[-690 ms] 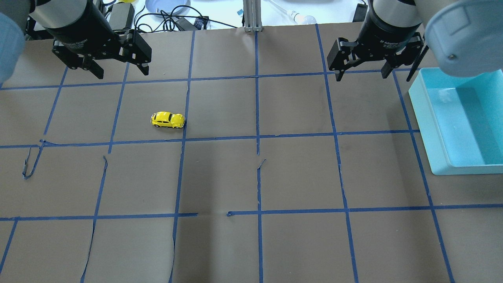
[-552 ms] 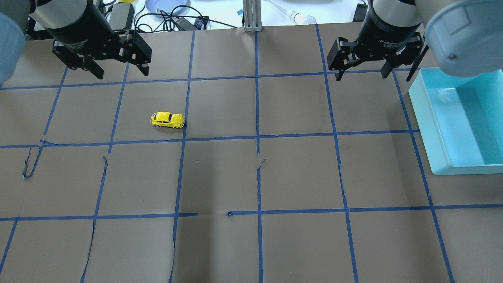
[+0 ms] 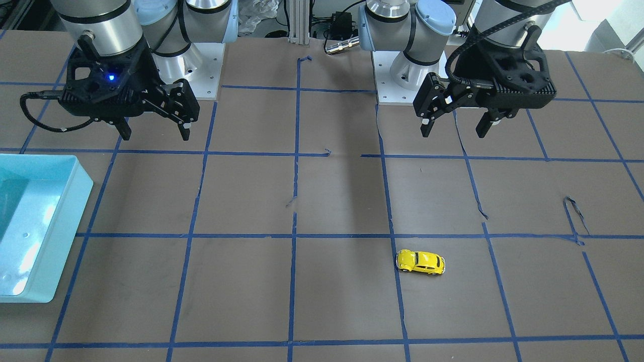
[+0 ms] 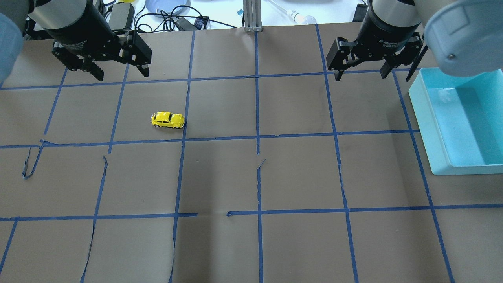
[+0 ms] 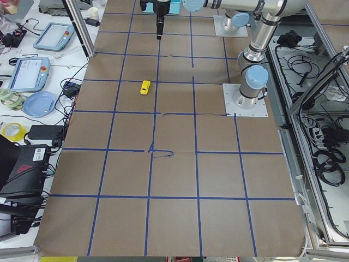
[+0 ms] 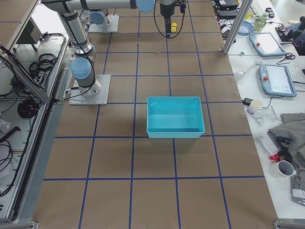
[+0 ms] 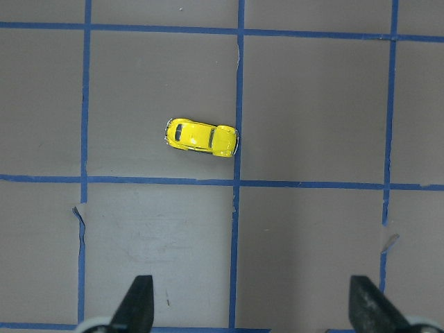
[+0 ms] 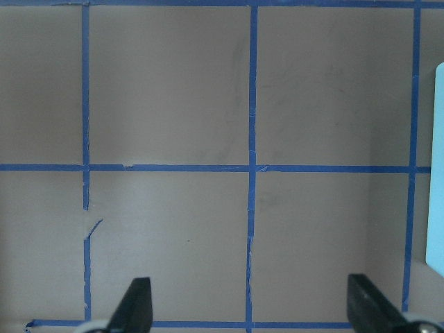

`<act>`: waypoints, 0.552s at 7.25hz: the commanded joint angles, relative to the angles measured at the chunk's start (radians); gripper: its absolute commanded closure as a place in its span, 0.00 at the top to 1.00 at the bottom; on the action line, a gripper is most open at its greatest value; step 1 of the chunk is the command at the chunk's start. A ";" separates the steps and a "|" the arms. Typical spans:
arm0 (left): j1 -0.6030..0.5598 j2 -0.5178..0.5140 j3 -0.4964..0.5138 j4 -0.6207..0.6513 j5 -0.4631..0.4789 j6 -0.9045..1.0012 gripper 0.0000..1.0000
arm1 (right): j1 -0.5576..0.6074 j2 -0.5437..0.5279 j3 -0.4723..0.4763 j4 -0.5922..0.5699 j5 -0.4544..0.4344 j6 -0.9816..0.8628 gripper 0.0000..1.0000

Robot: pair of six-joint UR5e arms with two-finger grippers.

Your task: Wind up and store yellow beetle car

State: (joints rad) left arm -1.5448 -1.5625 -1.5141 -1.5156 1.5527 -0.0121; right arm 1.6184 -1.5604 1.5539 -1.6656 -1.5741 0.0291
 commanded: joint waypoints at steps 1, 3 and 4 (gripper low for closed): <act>0.000 -0.002 0.003 -0.003 0.000 0.000 1.00 | 0.000 0.000 0.000 0.000 0.000 0.002 1.00; 0.000 0.002 0.003 -0.003 0.001 0.000 1.00 | 0.000 -0.001 0.000 0.001 -0.001 0.000 1.00; 0.002 -0.007 0.006 -0.009 0.006 0.001 1.00 | 0.000 0.000 0.000 0.000 -0.001 0.000 1.00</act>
State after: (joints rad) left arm -1.5448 -1.5630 -1.5100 -1.5200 1.5544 -0.0120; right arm 1.6183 -1.5612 1.5539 -1.6648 -1.5749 0.0296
